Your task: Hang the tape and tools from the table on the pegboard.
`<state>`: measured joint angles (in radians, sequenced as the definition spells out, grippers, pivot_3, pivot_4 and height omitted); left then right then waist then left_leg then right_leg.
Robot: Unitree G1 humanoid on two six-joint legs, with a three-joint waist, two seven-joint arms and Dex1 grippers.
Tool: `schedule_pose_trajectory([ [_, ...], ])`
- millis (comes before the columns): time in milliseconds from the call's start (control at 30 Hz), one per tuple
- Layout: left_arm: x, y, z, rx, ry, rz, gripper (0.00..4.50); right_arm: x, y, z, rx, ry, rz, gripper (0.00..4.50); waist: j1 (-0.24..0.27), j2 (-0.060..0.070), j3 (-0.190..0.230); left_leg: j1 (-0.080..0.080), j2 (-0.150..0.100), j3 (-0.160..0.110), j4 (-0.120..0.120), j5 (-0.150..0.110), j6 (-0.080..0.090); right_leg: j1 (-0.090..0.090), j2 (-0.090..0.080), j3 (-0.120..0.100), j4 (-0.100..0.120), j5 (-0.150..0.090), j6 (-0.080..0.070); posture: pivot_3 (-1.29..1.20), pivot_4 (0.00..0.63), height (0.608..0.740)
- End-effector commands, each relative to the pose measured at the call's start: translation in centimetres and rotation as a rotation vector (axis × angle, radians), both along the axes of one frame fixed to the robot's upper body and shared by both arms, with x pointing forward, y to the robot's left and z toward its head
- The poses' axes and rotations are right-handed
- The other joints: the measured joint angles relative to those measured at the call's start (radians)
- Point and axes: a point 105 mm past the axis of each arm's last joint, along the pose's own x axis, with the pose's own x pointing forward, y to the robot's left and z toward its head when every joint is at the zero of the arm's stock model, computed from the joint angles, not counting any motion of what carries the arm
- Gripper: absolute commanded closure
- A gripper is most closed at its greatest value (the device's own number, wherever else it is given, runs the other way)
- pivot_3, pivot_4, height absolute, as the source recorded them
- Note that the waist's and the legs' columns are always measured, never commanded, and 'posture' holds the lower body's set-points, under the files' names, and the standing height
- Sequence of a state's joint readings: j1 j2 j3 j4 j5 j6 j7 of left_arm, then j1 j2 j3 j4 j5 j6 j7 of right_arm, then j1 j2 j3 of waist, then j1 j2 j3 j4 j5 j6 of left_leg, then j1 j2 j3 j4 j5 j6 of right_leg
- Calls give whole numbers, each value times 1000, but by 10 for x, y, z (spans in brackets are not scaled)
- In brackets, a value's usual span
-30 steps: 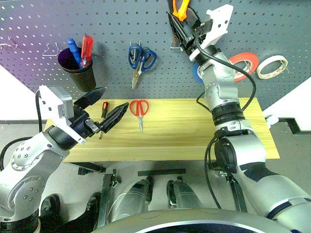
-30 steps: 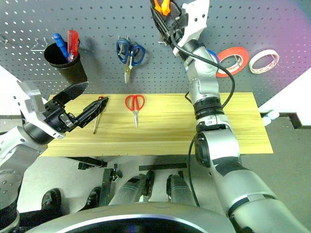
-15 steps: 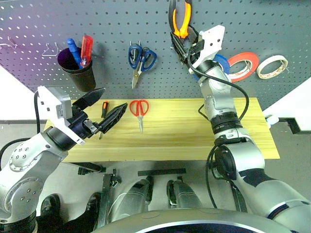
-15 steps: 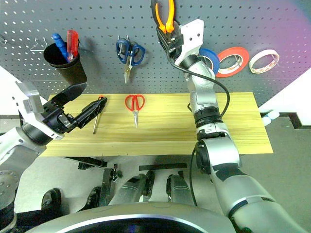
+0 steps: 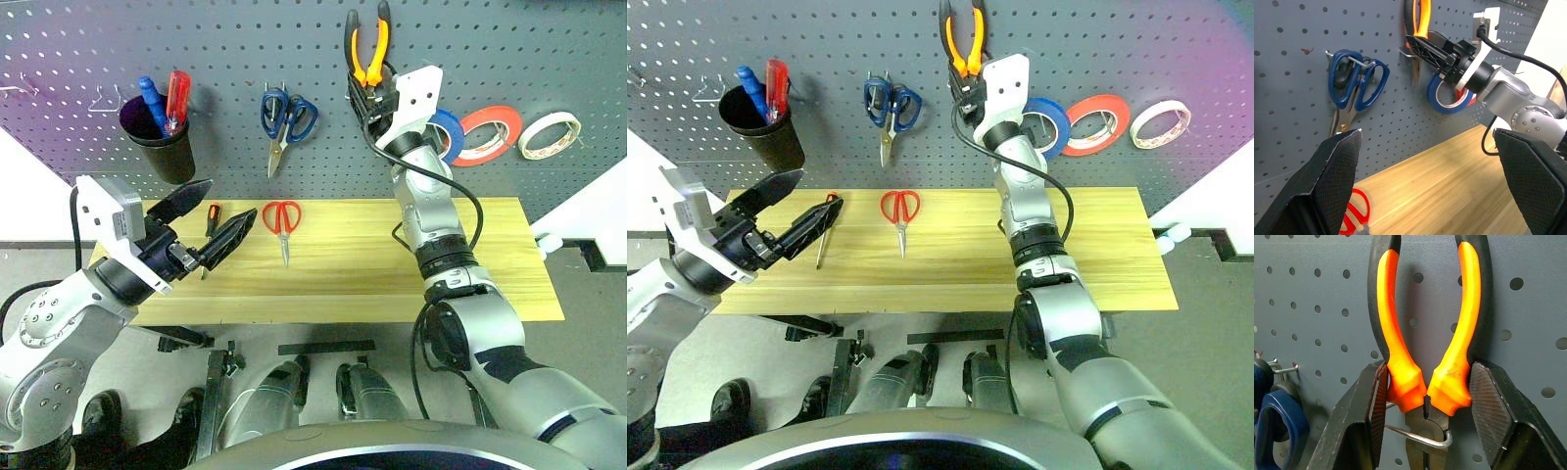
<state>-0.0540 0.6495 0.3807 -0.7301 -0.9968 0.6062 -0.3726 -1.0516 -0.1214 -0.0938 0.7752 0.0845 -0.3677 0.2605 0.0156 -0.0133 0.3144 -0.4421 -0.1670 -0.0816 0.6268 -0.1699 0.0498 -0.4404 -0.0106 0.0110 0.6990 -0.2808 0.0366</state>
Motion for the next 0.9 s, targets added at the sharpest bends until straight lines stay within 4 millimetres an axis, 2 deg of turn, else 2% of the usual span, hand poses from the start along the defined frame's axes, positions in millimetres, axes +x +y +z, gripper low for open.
schedule_pose_trajectory([
  [33, -6, -6, 9, 5, -43, -30, 0, -8, 2, 18, 50, -60, 11, 2398, 0, 0, 0, 0, 0, 0, 0, 0, 0, 0, 0, 0, 0, 0, 0, 133, 261, 740],
  [200, -6, -8, 10, 4, -45, -30, 0, -13, 10, 16, 38, -67, 25, 2398, -2, 0, 0, 0, 0, 0, -5, 3, -4, -1, 0, 0, -1, 0, 0, 133, 260, 740],
  [300, -6, -9, 10, -1, -42, -34, 0, -14, 15, 8, 65, -31, 85, 2398, -3, 0, 0, 0, 0, 0, -7, 3, -5, -1, 0, 0, -2, 0, 0, 132, 260, 740],
  [533, -5, -11, 10, -4, -44, -36, 0, -15, 18, 0, 32, -22, 87, 68, -2, 0, 0, 0, 1, 0, -14, 4, -5, 0, 0, 0, -8, 0, -1, 133, 258, 740],
  [900, -3, -14, 10, -13, -38, -54, 0, -14, 9, 4, 13, -48, 15, 28, -1, 0, 0, 0, 1, 0, -13, 5, -6, 0, 0, 0, -9, 1, -1, 121, 252, 740],
])
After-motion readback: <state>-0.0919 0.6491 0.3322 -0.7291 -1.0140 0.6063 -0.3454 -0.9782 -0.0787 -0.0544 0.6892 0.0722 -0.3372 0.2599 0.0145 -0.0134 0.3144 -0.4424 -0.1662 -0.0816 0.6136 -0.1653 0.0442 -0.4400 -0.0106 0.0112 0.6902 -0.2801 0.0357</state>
